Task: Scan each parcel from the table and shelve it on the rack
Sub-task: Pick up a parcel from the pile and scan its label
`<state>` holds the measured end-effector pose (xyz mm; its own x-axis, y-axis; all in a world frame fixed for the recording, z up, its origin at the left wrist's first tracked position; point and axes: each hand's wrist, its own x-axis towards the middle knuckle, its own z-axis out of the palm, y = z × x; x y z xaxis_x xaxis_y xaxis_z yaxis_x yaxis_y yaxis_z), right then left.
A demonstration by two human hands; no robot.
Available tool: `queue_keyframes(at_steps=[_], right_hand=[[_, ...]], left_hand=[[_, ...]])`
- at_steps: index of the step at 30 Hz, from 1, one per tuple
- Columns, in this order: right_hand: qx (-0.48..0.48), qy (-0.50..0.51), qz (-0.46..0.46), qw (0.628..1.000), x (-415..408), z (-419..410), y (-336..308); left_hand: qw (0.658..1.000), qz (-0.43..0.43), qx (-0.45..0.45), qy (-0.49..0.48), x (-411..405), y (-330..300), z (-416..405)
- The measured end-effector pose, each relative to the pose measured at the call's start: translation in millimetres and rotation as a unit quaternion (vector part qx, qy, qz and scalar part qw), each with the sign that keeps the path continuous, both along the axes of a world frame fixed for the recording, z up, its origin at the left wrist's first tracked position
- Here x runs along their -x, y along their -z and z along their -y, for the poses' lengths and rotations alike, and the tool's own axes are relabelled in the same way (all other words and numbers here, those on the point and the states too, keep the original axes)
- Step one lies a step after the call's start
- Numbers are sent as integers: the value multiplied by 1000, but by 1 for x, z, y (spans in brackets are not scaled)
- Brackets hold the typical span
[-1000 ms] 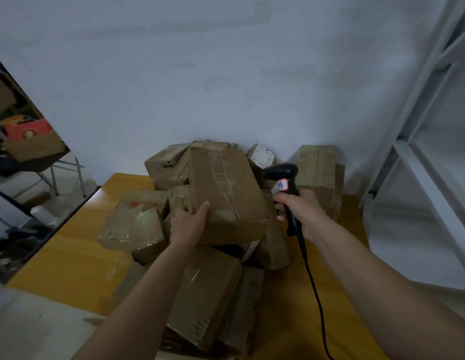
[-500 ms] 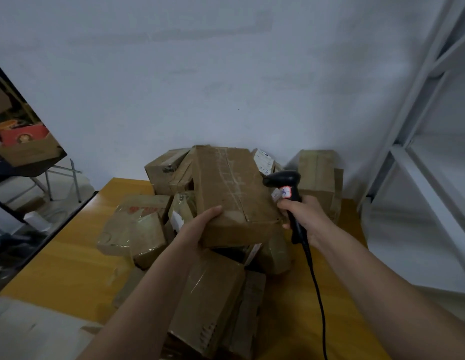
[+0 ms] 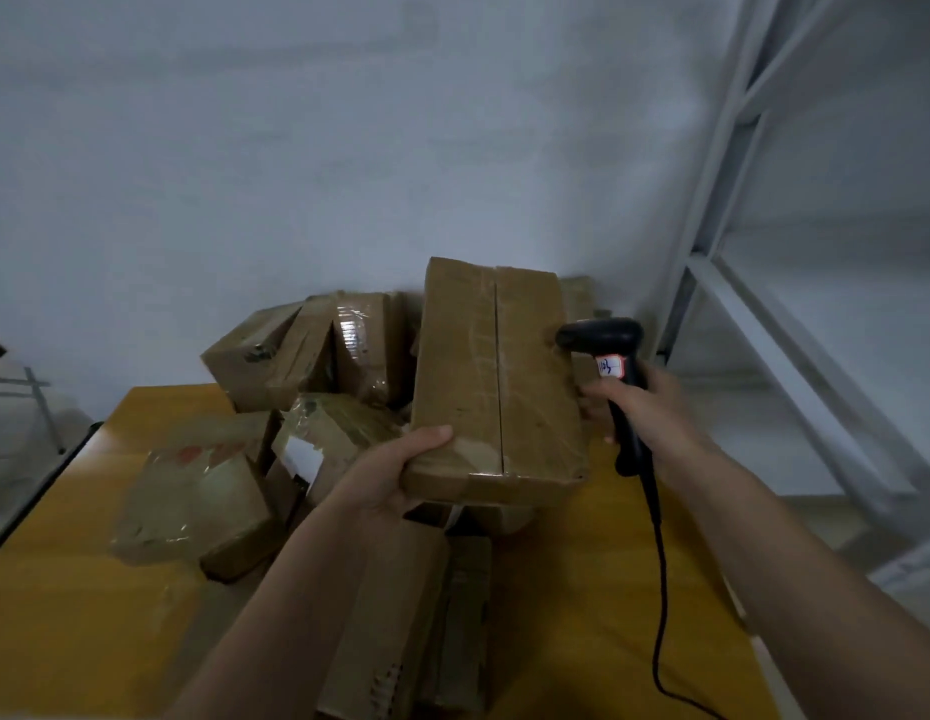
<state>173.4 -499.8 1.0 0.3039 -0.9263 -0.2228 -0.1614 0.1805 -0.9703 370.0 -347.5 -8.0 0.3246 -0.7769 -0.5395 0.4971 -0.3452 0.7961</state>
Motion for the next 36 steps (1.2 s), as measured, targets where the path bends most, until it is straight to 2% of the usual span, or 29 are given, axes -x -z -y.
queue_keyframes(at_steps=[5,9,16,19,21,23,27,31,33,34,36], right_hand=[[19,87,-25,996,45,-5,14],[18,122,-55,991,73,-10,33],[-13,118,-94,988,113,-13,63],[-36,113,-105,987,126,-13,72],[-53,99,-100,989,130,-15,77],[-70,75,-94,990,132,-18,81],[-104,28,-83,991,129,-24,94],[-133,-6,-85,987,126,-28,104],[-149,-12,-76,986,124,-29,109],[-155,-15,-73,985,122,-28,112],[-158,-25,-81,984,119,-27,114]], left_hand=[[998,-13,-20,58,25,9,19],[994,13,-38,103,52,28,28],[968,149,-122,162,104,48,27],[929,297,-168,145,124,63,32],[865,433,-205,148,142,76,32],[807,520,-235,153,162,94,27],[791,518,-296,136,193,132,15],[750,564,-305,160,204,151,10],[759,561,-283,171,203,148,13],[783,533,-278,157,200,145,16],[870,388,-298,68,186,140,21]])
